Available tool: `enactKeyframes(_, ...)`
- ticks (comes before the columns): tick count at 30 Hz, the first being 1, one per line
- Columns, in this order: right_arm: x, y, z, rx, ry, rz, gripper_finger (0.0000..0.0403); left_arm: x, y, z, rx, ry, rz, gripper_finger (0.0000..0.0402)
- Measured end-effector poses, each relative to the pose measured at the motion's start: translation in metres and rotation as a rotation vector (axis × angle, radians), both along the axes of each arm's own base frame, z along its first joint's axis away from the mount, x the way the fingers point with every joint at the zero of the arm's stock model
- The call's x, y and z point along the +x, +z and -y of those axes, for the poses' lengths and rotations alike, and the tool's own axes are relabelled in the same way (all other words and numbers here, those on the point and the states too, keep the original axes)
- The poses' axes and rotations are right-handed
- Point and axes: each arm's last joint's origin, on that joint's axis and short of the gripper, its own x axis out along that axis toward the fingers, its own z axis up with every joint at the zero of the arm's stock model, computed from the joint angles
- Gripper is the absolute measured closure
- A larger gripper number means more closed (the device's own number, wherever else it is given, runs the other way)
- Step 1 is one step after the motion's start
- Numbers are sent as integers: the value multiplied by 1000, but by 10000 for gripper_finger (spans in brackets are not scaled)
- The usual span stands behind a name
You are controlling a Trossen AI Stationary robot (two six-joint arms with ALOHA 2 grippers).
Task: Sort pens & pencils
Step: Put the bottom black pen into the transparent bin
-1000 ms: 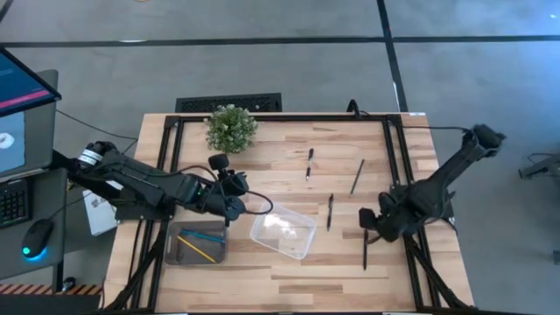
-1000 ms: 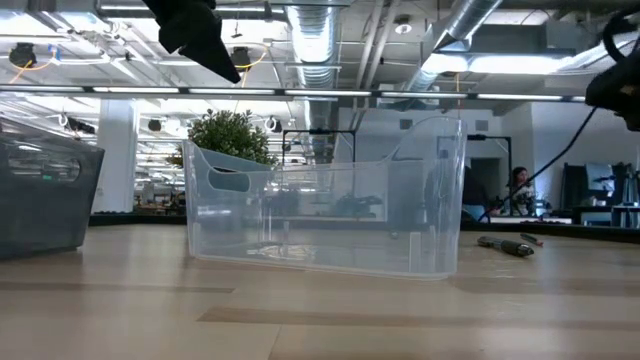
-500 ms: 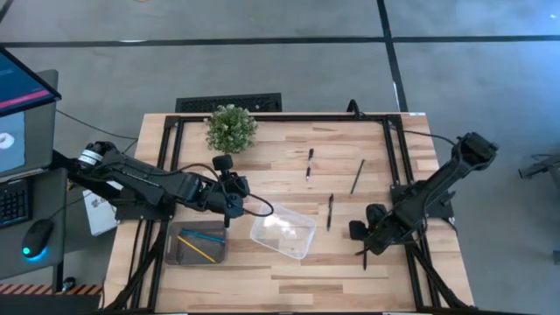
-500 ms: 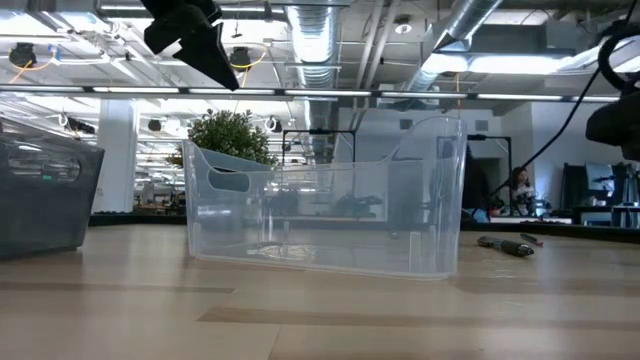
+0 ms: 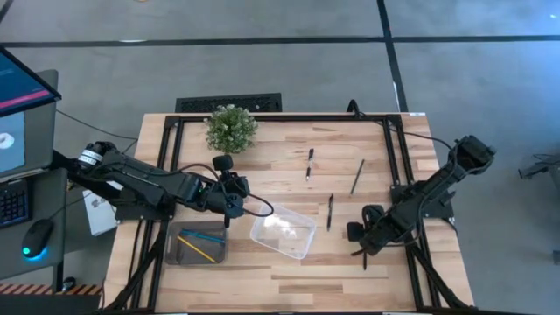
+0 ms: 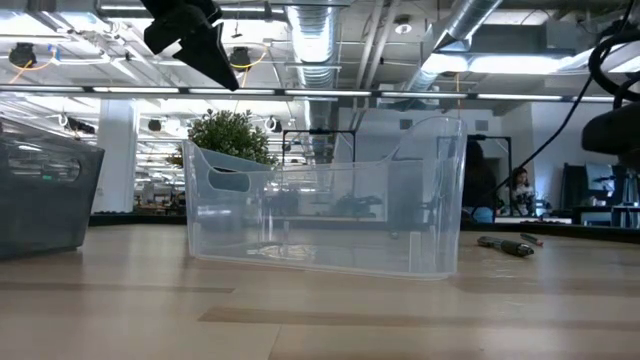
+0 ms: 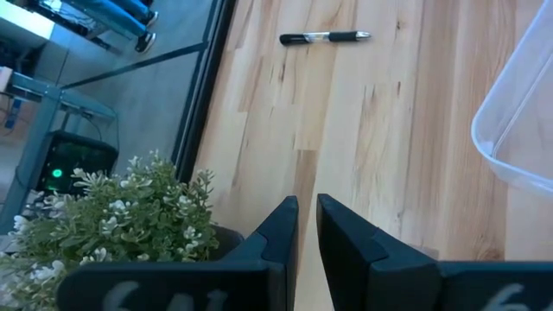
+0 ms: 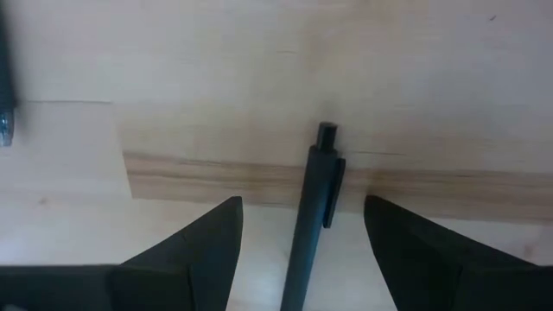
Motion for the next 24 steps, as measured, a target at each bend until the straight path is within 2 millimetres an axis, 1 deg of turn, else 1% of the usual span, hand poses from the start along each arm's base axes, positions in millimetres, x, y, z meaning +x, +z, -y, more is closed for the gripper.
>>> enactKeyframes(3,0,-1,0,5,-3,-16,135,0,0,0,0,0,0,365)
enactKeyframes(8,1,-7,-2,35,-8,-96,135,0,0,0,4,-4,-4,365)
enactKeyframes(15,4,-8,1,52,-24,-136,142,0,0,0,12,-14,-13,365)
enactKeyframes(19,5,-9,4,62,-26,-152,166,0,0,0,12,-14,-13,365)
enactKeyframes(24,7,-9,8,68,-7,-163,213,0,0,0,12,-14,-13,365)
